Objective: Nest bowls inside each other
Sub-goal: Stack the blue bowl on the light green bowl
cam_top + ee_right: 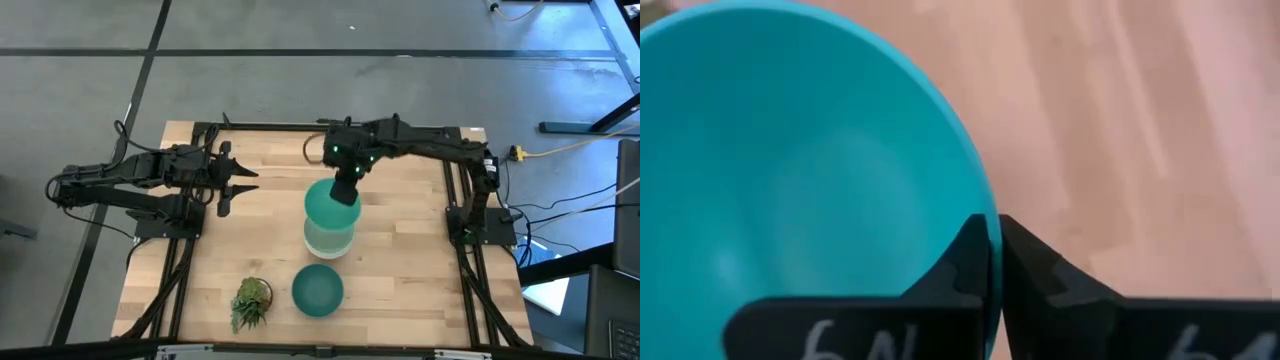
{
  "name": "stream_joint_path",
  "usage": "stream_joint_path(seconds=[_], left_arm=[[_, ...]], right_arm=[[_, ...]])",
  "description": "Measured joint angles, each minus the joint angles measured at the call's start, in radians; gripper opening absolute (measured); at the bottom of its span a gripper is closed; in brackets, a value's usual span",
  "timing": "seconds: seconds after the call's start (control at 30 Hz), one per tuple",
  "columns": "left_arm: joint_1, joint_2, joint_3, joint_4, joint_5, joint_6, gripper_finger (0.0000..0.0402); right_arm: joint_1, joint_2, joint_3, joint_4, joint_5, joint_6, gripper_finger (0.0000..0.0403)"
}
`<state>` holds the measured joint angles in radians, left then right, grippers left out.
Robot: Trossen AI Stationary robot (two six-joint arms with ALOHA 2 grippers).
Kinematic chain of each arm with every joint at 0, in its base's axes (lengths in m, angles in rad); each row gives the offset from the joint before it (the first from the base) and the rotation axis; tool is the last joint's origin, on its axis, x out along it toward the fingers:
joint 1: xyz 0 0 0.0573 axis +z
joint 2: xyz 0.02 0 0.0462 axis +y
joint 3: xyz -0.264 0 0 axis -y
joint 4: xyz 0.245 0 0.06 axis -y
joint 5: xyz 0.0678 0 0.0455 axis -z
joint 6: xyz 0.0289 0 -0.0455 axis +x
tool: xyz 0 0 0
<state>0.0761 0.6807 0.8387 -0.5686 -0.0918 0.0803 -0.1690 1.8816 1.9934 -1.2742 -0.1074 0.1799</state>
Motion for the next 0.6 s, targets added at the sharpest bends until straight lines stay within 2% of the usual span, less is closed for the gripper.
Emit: stream_joint_path(seconds=[0.23, 0.6], left_arm=[[0.000, 0.000, 0.000, 0.000, 0.000, -0.024, 0.0136], [0.000, 0.000, 0.000, 0.000, 0.010, -0.052, 0.0135]], right_arm=[[0.096, 0.000, -0.027, 0.065, 0.032, 0.032, 0.0011], [0.085, 0.002, -0.230, 0.195, 0.019, 0.054, 0.0011]])
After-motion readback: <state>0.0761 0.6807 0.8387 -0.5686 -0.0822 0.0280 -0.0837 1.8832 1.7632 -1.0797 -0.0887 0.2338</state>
